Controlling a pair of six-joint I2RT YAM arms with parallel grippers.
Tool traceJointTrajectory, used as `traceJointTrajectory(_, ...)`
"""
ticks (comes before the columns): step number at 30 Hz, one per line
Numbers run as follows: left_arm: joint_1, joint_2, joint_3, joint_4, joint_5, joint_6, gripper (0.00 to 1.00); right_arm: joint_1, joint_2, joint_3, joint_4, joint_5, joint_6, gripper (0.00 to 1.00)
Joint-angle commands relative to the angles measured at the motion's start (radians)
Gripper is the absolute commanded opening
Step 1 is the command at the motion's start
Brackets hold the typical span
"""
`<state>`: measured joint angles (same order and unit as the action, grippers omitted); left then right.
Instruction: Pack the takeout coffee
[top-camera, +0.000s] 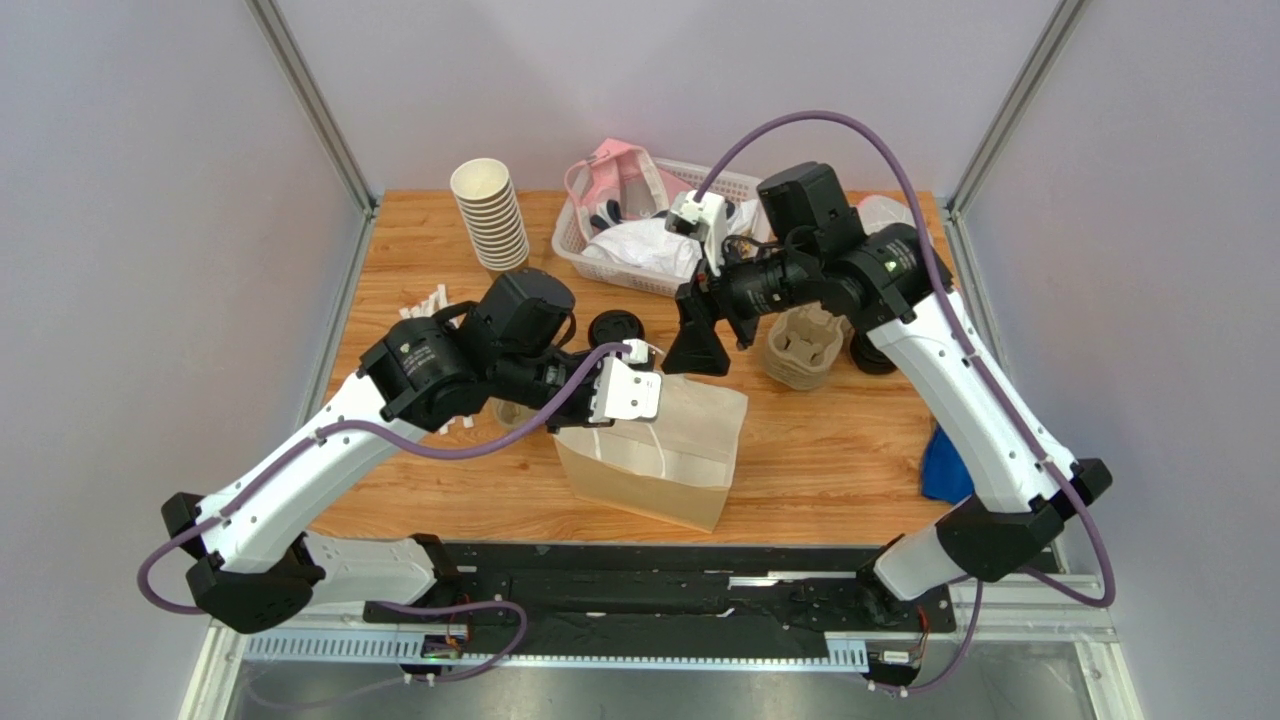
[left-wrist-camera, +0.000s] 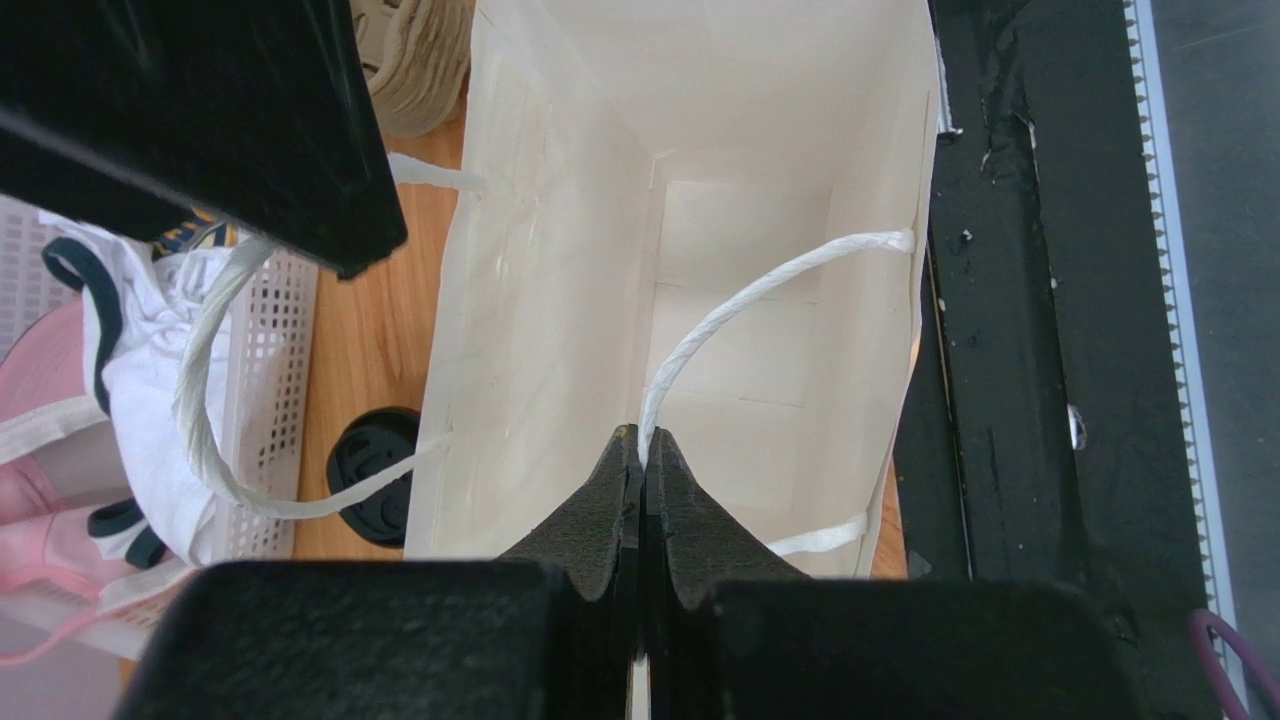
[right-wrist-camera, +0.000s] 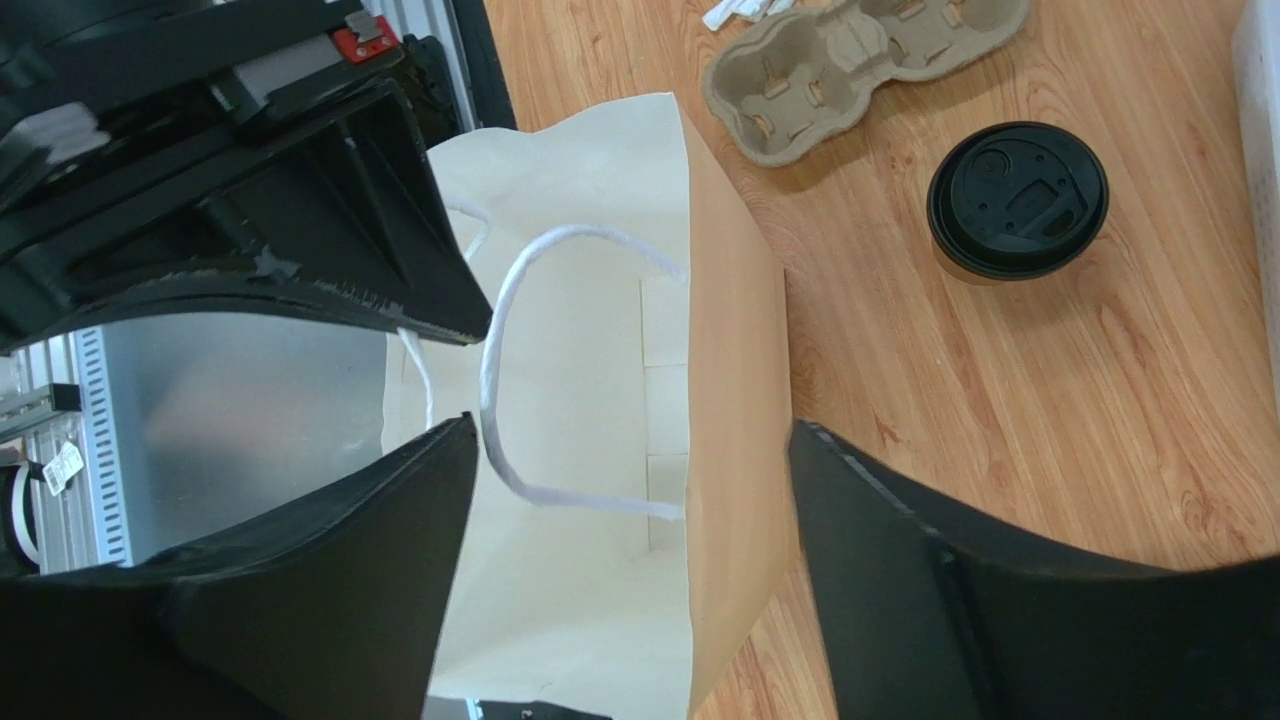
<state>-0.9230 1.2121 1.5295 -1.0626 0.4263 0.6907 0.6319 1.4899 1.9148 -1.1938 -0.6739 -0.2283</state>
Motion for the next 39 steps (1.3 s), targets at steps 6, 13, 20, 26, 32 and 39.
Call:
traceJointTrajectory(6, -0.007, -0.062, -0.015, -0.005, 0.022, 0.061, 0.00, 0.035, 0.038, 0.072, 0.085, 0.053, 0.046, 0.27)
traceJointTrajectory(13, -0.065, -0.120, -0.025, -0.008, -0.044, 0.110, 0.00, 0.034, 0.036, 0.024, 0.115, 0.068, 0.072, 0.00)
traceJointTrajectory(20, -0.290, -0.293, -0.251, 0.065, -0.216, 0.162, 0.00, 0.026, 0.046, -0.016, 0.119, 0.088, 0.087, 0.00)
traceJointTrajectory(26, -0.365, -0.306, -0.321, 0.136, -0.311, 0.144, 0.00, -0.006, 0.079, -0.039, 0.114, 0.056, 0.122, 0.00)
traceJointTrajectory(32, -0.445, -0.315, -0.419, 0.161, -0.354, 0.119, 0.00, -0.026, 0.102, -0.101, 0.108, -0.015, 0.145, 0.00)
traceJointTrajectory(39, -0.455, -0.342, -0.506, 0.178, -0.376, 0.122, 0.00, -0.037, 0.116, -0.187, 0.105, -0.041, 0.132, 0.00)
